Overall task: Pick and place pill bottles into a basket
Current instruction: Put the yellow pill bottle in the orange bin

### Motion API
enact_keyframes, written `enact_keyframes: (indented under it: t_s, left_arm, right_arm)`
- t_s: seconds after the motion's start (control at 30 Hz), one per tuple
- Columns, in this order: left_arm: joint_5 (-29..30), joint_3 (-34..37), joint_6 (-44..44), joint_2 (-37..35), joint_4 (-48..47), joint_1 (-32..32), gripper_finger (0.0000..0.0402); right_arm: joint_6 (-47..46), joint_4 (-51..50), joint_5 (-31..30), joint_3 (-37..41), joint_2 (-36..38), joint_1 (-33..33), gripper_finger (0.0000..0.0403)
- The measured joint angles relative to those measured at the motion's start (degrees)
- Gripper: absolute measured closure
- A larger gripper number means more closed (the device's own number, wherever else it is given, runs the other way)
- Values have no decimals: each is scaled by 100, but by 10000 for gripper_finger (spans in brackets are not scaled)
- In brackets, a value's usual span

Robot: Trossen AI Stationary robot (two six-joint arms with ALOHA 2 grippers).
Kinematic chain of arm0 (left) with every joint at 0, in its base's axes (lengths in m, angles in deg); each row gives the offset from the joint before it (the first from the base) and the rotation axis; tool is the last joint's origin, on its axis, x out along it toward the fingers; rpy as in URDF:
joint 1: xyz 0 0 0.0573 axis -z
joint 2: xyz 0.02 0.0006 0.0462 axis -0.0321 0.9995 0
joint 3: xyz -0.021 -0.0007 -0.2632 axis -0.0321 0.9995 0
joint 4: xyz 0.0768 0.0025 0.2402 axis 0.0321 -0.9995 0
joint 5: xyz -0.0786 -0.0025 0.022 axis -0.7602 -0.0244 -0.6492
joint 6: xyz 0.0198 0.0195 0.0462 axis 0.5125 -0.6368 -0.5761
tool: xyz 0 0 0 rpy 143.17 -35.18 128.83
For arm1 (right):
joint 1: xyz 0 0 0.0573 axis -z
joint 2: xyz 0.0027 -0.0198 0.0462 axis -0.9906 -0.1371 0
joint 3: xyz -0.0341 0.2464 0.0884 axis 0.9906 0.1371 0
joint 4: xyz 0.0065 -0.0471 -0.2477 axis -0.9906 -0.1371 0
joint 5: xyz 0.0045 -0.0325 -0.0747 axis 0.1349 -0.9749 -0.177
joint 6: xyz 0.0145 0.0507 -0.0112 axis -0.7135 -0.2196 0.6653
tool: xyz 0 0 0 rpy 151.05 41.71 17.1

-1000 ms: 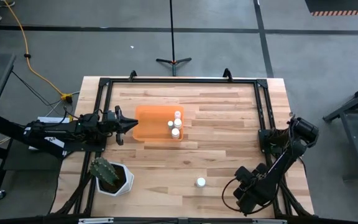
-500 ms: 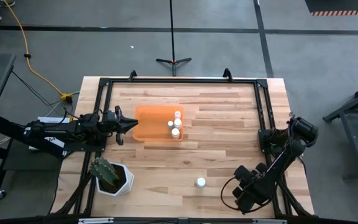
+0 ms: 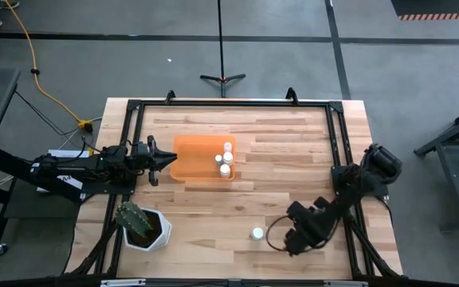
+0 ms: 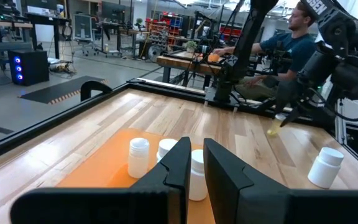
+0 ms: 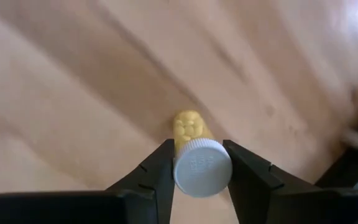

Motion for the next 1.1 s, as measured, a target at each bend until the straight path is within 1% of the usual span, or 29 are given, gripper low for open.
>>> enact_keyframes:
  t_s: [0.13,0.37,0.53,0.77,0.9,1.1]
  left_arm:
    - [0,0,0,0,0,0,323]
    - [0,0,0,0,0,0,323]
    - [0,1,0,0,-1,1,323]
    - [0,2,-2,0,0,0,323]
    - [0,0,-2,0,0,0,323]
    - [2,1,-2,0,2,1,323]
  right_arm:
    - [458,-7,-331,0,68,483,284]
    - [1426,-5,-960,0,474,1305,284]
    - [2437,506,-1153,0,800,1987,284]
    - [4030,1843,-1093,0,1203,2914,284]
    - [4905,2574,-665,0,1342,3449,284]
    - [6168,3667,-163,0,1362,4169,284]
